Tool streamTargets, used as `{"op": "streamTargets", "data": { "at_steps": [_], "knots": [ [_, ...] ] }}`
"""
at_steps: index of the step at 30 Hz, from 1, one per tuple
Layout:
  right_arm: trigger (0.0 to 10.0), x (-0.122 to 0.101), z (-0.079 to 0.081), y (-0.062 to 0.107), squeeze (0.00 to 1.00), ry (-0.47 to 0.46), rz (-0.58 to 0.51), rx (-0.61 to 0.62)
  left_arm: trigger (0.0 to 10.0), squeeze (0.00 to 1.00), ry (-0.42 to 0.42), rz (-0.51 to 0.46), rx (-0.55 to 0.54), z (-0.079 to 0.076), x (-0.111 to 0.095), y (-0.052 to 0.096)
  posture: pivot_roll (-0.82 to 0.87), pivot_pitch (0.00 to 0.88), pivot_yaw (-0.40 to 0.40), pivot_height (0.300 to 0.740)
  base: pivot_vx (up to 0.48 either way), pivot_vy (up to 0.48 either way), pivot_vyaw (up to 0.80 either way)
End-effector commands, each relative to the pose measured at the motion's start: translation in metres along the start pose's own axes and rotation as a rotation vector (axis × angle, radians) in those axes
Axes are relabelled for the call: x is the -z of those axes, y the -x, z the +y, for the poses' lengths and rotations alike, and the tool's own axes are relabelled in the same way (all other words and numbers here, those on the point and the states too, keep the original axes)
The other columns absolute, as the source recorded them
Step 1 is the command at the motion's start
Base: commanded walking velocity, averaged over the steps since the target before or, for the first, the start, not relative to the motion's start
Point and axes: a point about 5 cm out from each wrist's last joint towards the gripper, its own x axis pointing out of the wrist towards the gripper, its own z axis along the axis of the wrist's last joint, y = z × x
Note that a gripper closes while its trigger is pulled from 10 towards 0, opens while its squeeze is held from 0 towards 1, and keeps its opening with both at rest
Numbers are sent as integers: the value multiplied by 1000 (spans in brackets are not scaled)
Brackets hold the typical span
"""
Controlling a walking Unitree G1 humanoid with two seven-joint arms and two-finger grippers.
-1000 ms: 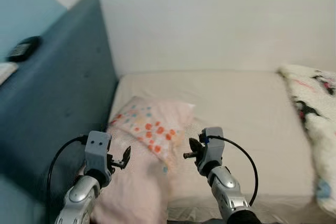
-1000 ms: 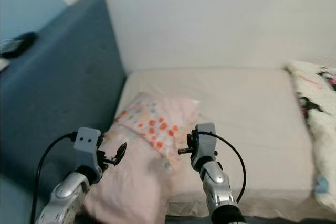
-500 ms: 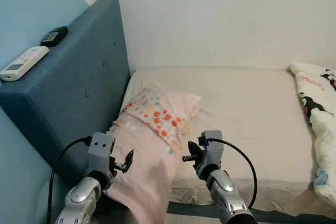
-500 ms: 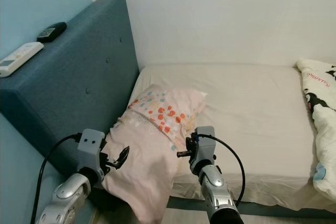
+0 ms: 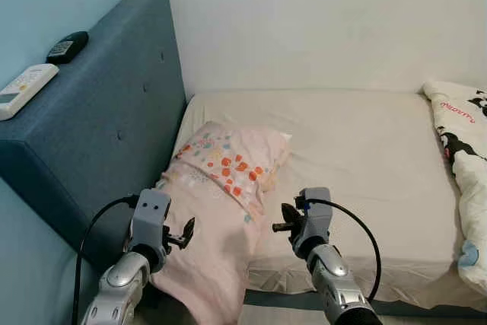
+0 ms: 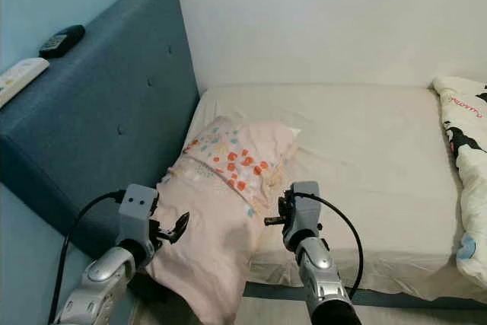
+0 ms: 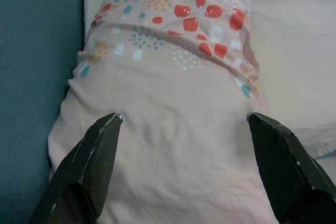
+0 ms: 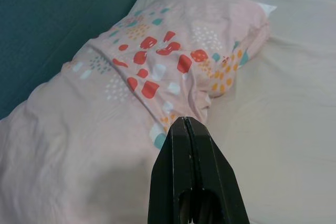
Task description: Clean up the room
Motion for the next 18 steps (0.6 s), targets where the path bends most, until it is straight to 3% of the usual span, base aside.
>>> {"op": "streamTargets", "data": {
  "at_steps": [1,7,11,18],
  "knots": [
    [10000,6,1,1,0,-4,33,-3,10000,0,-17,50,-12,1,11,2,38,120,-5,740,0,0,0],
    [10000,5,0,1,0,4,33,-8,10000,0,18,32,-26,0,9,-1,33,122,-9,740,0,0,0],
    [10000,5,0,1,0,6,32,-10,10000,0,-9,28,-16,-2,7,-3,31,121,-9,740,0,0,0],
    [10000,5,1,1,0,9,31,-11,10000,0,-38,42,-9,-5,8,-5,27,119,-10,740,0,-480,0]
  ]
}}
